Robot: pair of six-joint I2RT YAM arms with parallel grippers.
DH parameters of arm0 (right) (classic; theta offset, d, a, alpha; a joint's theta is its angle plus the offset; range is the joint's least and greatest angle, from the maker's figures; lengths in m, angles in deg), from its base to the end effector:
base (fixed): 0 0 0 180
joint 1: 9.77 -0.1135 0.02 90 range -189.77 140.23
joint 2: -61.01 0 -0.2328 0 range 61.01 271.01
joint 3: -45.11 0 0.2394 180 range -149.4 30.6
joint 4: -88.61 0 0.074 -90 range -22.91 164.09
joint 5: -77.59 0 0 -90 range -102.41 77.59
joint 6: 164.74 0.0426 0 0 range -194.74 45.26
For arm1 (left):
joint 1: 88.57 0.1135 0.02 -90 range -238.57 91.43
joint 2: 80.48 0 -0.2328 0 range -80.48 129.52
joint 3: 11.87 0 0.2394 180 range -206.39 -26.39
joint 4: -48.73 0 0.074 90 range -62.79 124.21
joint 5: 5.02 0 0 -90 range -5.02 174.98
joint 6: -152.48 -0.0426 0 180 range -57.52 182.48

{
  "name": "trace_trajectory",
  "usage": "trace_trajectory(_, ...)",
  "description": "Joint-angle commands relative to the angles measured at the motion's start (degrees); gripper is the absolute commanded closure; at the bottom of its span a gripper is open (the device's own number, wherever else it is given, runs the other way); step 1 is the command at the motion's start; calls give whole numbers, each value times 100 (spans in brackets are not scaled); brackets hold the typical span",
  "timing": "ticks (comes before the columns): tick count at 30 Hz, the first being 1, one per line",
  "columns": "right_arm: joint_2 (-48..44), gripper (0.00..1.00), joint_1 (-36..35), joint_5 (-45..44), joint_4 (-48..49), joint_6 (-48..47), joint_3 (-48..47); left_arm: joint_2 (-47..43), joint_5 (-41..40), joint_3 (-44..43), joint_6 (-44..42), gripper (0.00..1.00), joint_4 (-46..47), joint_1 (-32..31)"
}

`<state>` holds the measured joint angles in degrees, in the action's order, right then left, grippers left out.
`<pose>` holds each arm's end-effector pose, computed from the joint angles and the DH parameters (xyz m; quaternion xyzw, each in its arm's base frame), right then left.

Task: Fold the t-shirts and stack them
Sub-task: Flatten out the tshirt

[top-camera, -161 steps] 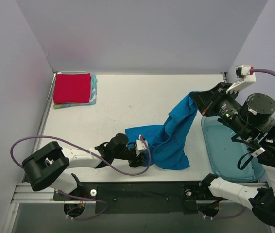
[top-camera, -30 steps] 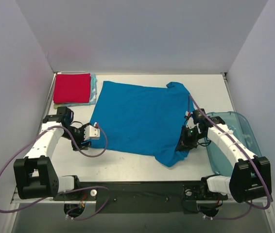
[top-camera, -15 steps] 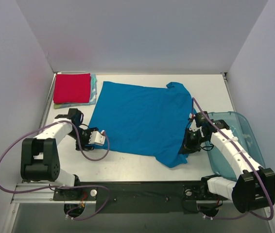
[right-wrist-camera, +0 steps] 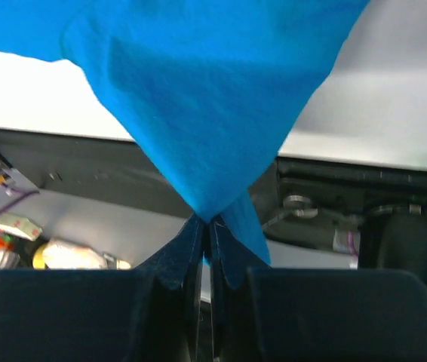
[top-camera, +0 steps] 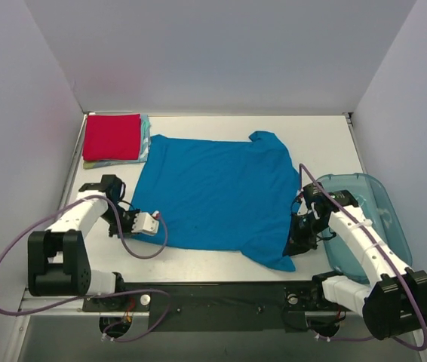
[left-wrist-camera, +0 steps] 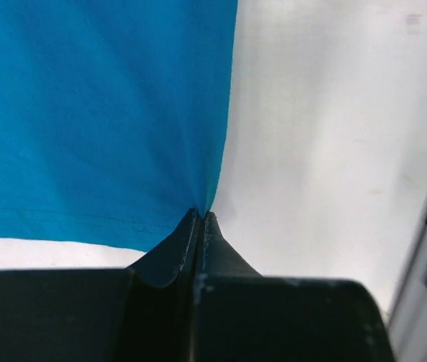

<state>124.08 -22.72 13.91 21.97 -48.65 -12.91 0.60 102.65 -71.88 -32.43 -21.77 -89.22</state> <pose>0.1793 0.0606 0.1935 0.0740 0.9592 0.2636 0.0709 0.2040 -0.0152 0.1429 0.7303 0.6655 -0.1144 0.1033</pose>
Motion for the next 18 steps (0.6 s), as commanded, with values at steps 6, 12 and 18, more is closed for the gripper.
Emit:
trace_trajectory(6,-32,100,-208,258,-2231,-428,-938,-1375,-158,-881,851,100,-2154,38)
trace_trajectory(12,965,100,475,365,-2104,-841,-2621,-1569,341,-1269,2246,100,392,434)
trace_trajectory(18,5177,100,1101,213,-1073,-432,-9964,-159,44,-3001,5207,100,5829,126)
